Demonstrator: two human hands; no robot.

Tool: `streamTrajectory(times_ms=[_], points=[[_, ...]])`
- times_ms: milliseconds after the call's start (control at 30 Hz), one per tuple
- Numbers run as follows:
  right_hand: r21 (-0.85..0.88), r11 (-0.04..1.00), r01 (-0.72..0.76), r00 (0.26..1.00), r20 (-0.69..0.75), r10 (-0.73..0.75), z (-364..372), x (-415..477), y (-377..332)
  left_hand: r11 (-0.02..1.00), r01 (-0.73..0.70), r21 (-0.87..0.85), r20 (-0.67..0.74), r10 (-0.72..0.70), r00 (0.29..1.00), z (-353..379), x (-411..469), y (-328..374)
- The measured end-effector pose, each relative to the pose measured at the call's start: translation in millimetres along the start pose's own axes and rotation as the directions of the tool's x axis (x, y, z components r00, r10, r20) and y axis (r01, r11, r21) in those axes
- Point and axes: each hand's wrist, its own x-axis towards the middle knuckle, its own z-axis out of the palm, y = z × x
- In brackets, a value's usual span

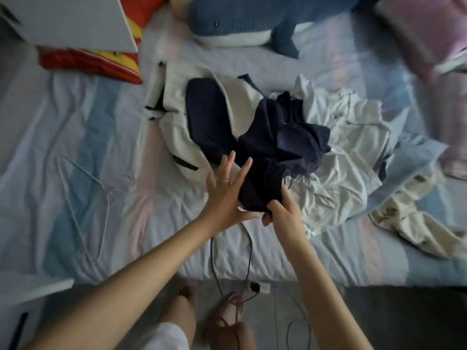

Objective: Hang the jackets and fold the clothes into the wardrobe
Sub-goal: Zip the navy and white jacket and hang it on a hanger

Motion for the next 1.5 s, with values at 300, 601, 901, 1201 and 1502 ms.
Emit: streamTrajectory(times_ms=[300, 601, 901, 1201, 1502], points=[[-0.036, 0.837, 0.547, 0.827, 0.177, -0.533, -67.5, -68.6, -201.7, 0.863, -0.2, -0.465, -0.196, 0.12, 0.973, -192.7, 19.0, 165.0], [-0.454, 0.805, 0.381, 0.924, 0.156, -0.349, -117.1, -88.9, -247.6, 0.754, -0.477, -0.451, -0.602, 0.137, 0.787, -328.0, 14.6, 311.9], [-0.591, 0.764, 0.259, 0.834, -0.263, -0.486, -194.9, -105.8, -236.7, 0.718, -0.425, -0.551, -0.671, -0.078, 0.737, -368.8, -21.4, 308.5], [-0.521, 0.837, 0.168, 0.468, -0.705, -0.533, -224.2, -93.3, -238.0, 0.634, -0.321, -0.704, -0.585, -0.261, 0.768, -327.2, -51.4, 281.2], [-0.001, 0.982, 0.19, 0.98, -0.059, -0.19, -57.2, -105.5, -84.5, 0.314, -0.121, -0.942, -0.283, -0.549, 0.787, -250.7, -72.5, 251.9]])
